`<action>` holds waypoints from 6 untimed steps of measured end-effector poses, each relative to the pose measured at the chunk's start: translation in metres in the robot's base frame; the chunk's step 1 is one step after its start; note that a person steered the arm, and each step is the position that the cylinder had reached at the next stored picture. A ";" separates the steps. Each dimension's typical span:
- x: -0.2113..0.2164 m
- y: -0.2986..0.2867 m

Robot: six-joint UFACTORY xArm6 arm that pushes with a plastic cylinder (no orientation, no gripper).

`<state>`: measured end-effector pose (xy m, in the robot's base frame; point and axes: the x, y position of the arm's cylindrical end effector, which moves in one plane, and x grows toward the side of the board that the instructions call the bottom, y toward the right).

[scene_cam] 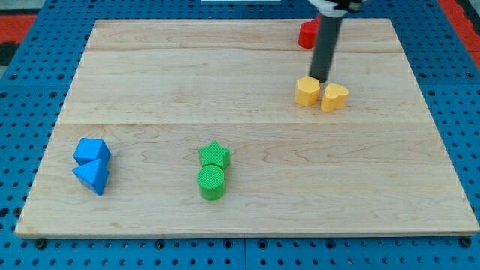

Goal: Push the yellow blocks towards the center of the board

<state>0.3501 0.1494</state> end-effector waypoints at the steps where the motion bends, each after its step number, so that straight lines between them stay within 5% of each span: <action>1: 0.013 0.061; 2: 0.040 0.141; 5: 0.068 -0.041; 6: 0.058 -0.044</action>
